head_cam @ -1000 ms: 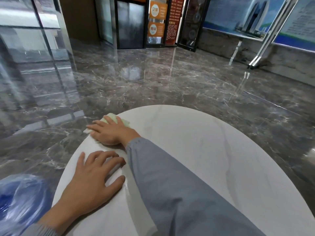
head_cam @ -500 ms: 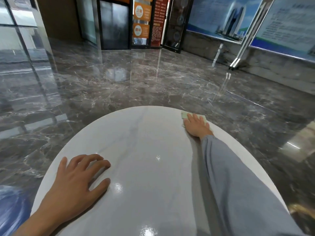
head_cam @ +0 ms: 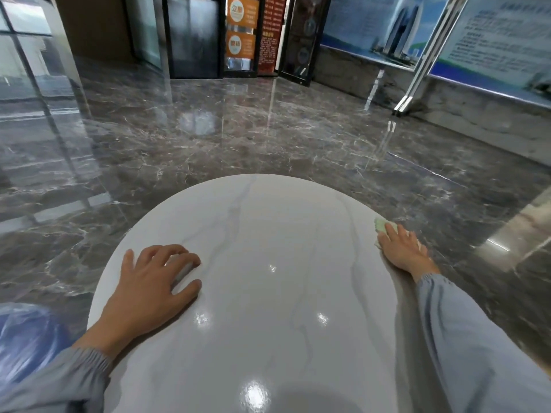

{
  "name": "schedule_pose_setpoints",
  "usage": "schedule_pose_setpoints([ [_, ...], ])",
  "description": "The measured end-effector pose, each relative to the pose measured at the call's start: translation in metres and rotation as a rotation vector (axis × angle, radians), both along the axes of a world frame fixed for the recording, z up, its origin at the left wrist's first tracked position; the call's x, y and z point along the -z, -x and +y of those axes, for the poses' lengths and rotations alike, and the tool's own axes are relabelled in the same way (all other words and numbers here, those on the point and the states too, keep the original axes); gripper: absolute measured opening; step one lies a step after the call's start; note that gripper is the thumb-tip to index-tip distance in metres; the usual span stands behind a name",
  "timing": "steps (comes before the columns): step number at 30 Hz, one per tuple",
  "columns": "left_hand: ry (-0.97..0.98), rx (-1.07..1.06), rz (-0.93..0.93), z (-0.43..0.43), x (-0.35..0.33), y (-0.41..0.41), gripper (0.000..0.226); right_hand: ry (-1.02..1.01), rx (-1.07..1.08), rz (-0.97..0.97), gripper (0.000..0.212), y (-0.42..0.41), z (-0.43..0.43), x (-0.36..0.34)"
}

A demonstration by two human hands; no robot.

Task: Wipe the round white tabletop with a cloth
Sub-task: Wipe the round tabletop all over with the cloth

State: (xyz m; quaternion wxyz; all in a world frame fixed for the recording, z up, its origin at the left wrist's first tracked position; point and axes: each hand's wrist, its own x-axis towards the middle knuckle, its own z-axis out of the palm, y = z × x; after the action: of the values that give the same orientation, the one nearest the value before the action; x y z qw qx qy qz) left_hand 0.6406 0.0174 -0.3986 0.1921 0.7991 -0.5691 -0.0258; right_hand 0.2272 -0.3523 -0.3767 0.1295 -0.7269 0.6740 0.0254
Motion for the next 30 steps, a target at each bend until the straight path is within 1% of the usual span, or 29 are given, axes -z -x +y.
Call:
schedule_pose_setpoints([
  [6,0.013,-0.013,0.018,-0.002,-0.001,0.002,0.052,-0.018,-0.025,0.002,0.059,0.002,0.048,-0.001],
  [10,-0.019,-0.018,0.015,-0.001,-0.006,0.005,0.054,-0.039,-0.056,-0.008,0.059,-0.002,0.070,0.001],
  [18,-0.040,-0.013,0.002,-0.001,-0.006,0.005,0.055,-0.077,-0.119,-0.007,0.058,-0.039,0.076,0.000],
  [21,-0.042,-0.014,0.006,0.000,-0.007,0.009,0.054,-0.068,-0.199,-0.002,0.058,-0.085,0.073,-0.001],
  [24,-0.035,-0.017,0.002,0.003,-0.007,0.012,0.043,-0.060,-0.364,-0.014,0.059,-0.163,0.078,0.001],
  [26,0.031,-0.027,0.004,0.004,-0.009,0.013,0.034,-0.060,-0.515,-0.021,0.059,-0.230,0.093,0.002],
  [30,0.276,-0.047,0.111,0.008,-0.011,0.013,0.027,-0.078,-0.841,-0.015,0.059,-0.355,0.156,0.003],
])
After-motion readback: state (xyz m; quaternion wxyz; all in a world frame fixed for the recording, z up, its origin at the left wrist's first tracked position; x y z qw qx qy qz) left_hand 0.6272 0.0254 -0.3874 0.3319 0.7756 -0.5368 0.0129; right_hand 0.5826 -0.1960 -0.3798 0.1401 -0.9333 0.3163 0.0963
